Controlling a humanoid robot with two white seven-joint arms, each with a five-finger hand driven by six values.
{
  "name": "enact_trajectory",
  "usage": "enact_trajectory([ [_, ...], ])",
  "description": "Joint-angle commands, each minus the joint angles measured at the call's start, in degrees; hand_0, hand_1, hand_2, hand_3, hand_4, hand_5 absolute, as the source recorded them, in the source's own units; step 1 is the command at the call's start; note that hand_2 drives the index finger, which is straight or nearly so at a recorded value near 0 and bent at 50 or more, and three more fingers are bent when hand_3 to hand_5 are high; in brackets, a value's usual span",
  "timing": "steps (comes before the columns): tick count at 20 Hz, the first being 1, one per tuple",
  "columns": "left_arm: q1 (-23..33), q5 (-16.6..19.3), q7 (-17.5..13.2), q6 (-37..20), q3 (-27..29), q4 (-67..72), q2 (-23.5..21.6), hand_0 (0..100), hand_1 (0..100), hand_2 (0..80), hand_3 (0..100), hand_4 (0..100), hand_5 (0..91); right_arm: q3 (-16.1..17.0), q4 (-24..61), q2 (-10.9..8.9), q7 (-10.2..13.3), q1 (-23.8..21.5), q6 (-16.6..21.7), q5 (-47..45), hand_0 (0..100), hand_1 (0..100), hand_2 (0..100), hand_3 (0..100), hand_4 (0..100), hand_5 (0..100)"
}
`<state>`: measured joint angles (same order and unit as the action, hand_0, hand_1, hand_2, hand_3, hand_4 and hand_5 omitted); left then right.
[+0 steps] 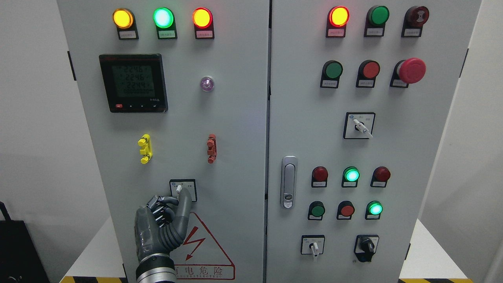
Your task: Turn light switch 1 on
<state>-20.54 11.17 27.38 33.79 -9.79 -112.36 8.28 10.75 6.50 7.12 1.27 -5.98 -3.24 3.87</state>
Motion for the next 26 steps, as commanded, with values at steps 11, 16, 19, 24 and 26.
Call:
enact_trajectory([
  [11,-0.1,-0.1,0.0,0.1,-0.1,0.0,0.1,50,44,63.4,100,100,89.2,0.1,0.0,0.0,0.0,0.0,0.0,0.0,0,0,0,0,0,0],
  [16,-0.1,-0.1,0.0,0.1,-0.1,0.0,0.1,51,42,63.5,100,100,89.2,0.0,0.0,0.0,0.0,0.0,0.0,0.0,0,0,0,0,0,0],
  [19,-0.1,-0.1,0.0,0.1,-0.1,0.0,0.1,53,41,63.5,100,100,89.1,0.0,0.0,-0.08,0.0,0.0,0.0,0.0,0,0,0,0,0,0],
  [24,-0.1,-0.2,0.0,0.1,-0.1,0.0,0.0,55,37,63.8,100,100,89.2,0.0,0.0,0.0,0.0,0.0,0.0,0.0,0,0,0,0,0,0],
  [26,-0.1,-0.2,0.0,0.1,-0.1,0.0,0.1,50,37,63.9,100,100,89.1,0.0,0.0,0.0,0.0,0.0,0.0,0.0,0,0,0,0,0,0],
])
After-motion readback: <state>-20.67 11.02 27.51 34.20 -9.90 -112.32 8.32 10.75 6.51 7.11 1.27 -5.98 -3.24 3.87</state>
